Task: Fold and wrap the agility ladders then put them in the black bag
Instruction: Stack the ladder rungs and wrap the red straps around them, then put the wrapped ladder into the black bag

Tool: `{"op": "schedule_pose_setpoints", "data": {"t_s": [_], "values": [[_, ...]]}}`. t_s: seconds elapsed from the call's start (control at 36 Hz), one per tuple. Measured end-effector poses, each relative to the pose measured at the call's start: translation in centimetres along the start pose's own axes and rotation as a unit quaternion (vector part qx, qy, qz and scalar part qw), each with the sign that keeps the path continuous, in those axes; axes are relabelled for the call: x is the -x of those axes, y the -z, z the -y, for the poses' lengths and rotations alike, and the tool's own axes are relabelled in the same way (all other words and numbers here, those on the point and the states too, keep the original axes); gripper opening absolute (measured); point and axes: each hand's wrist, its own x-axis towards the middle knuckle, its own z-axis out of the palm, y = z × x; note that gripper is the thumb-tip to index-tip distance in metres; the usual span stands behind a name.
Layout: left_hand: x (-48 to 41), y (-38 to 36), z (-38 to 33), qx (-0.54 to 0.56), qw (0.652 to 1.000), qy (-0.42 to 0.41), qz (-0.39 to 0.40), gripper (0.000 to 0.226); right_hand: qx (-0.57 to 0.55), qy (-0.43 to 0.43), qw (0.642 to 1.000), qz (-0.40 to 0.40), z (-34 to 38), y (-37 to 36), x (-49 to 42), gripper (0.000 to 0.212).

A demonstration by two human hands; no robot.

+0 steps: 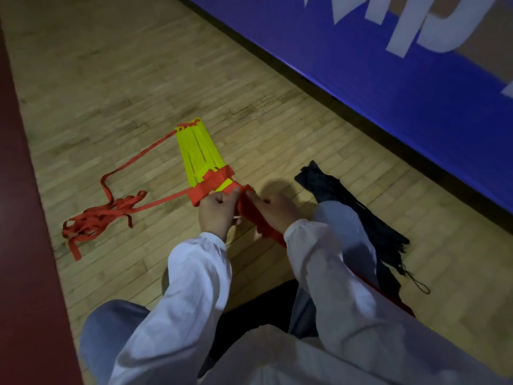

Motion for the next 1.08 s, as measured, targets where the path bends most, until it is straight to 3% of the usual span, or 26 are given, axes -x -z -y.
{"op": "schedule_pose_setpoints", "data": {"t_s": [0.22, 0.36, 0.5, 0.64, 0.72, 0.81, 0.89, 1.03, 1.08], "values": [[1.6, -9.9, -4.7, -0.048, 0.986, -0.055, 0.15, 0.027, -0.099, -0.045, 0.986, -0.123, -5.0, 8.4, -0.2, 0.069], [1.7, -19.2, -2.9, -0.13, 0.961, -0.051, 0.238, 0.018, -0.062, -0.122, 0.973, -0.187, -12.2, 14.5, 0.2, 0.065], [2.0, -27.6, 1.2, -0.187, 0.916, 0.004, 0.354, 0.024, -0.134, -0.188, 0.958, -0.169, -22.1, 16.9, -0.8, 0.099], [0.5, -35.7, 7.0, -0.23, 0.863, 0.083, 0.442, 0.024, -0.158, -0.271, 0.928, -0.202, -31.7, 17.8, -2.8, 0.064], [-0.3, -38.9, 10.0, -0.294, 0.831, 0.05, 0.469, 0.027, -0.17, -0.315, 0.917, -0.177, -36.6, 17.5, -4.3, 0.056], [-0.9, -41.0, 11.5, -0.342, 0.797, 0.039, 0.496, 0.012, -0.18, -0.35, 0.906, -0.156, -40.6, 17.2, -5.6, 0.054], [-2.1, -43.4, 13.4, -0.412, 0.76, 0.017, 0.502, 0.011, -0.2, -0.387, 0.887, -0.153, -44.9, 16.3, -7.0, 0.058], [-4.5, -46.1, 17.0, -0.482, 0.738, -0.008, 0.472, 0.006, -0.212, -0.483, 0.84, -0.129, -51.7, 14.6, -7.9, 0.075], [-5.4, -46.8, 18.6, -0.507, 0.723, -0.004, 0.468, 0.015, -0.209, -0.493, 0.832, -0.142, -54.2, 13.7, -7.8, 0.065]]}}
